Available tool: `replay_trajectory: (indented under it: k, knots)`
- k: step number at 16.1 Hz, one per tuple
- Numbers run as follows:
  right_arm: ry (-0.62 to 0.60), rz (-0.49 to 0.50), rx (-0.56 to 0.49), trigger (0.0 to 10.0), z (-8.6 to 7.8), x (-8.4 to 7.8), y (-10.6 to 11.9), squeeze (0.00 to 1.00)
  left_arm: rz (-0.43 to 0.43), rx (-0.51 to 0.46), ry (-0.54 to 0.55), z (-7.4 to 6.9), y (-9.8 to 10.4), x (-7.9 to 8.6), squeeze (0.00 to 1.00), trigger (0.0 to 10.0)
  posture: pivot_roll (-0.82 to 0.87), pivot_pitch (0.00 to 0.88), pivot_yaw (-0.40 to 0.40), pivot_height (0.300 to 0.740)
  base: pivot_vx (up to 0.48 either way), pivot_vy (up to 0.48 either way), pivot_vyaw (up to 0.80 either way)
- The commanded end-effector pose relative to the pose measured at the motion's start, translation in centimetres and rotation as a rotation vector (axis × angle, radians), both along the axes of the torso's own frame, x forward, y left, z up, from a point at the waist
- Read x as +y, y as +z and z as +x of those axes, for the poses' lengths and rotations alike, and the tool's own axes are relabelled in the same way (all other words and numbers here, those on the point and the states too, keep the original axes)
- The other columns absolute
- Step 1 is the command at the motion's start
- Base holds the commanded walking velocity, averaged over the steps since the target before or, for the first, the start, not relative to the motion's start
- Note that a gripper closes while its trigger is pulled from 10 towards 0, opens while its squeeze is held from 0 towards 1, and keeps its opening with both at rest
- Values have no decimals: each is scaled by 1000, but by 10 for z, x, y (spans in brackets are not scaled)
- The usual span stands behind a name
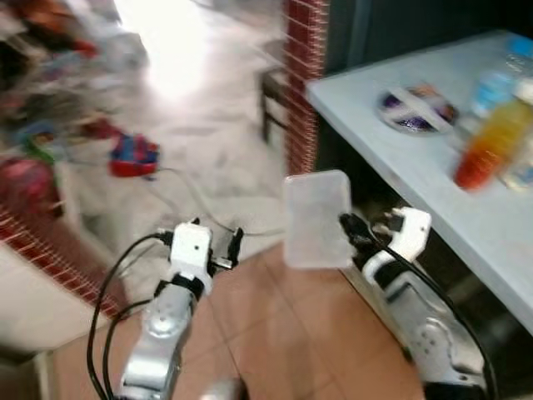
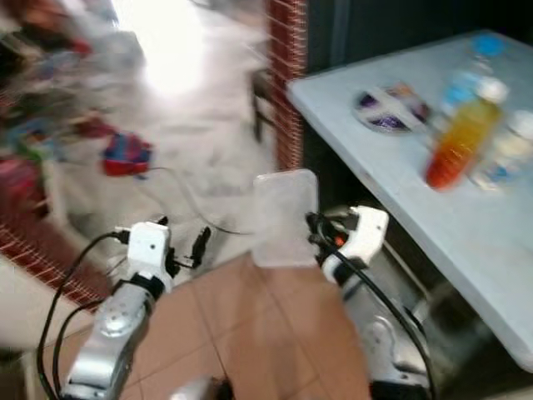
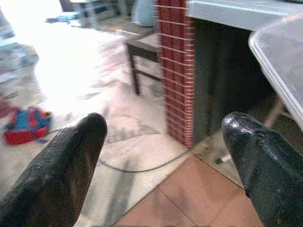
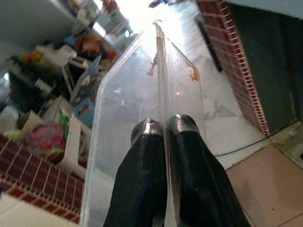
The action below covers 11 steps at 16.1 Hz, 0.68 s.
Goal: Restocking fridge
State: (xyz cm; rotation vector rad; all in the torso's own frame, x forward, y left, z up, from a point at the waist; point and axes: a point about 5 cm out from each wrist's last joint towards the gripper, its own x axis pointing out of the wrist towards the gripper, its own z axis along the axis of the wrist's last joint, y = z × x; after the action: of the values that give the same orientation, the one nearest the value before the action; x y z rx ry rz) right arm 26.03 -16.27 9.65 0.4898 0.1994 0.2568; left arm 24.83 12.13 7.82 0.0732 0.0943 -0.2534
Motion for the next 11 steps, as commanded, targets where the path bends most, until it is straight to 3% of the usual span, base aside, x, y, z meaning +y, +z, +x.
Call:
replay_trajectory:
  k: [1, 4, 7, 10, 11]
  knots:
    - [32, 19, -25, 10000, 7, 9, 4, 0, 34, -6, 55, -1, -1, 13, 0, 10000, 29, 0, 27, 740, 0, 0, 800]
    - [59, -6, -27, 10000, 12, 10, 1, 0, 41, -7, 117, -9, -3, 24, 0, 10000, 67, 0, -5, 740, 0, 0, 800]
    - [64, -217, -123, 10000, 13, 6, 4, 0, 54, -6, 209, -26, -7, 39, 0, 10000, 78, 0, -13, 740, 0, 0, 758]
    - [-8, -237, -83, 10000, 2, -12, -6, 0, 49, 15, 238, -36, -10, 50, 0, 10000, 58, 0, 6, 740, 0, 0, 692]
    - [-30, -240, -74, 10000, 0, -16, -8, 0, 49, 9, 234, -32, -9, 51, 0, 10000, 38, 0, 20, 740, 0, 0, 750]
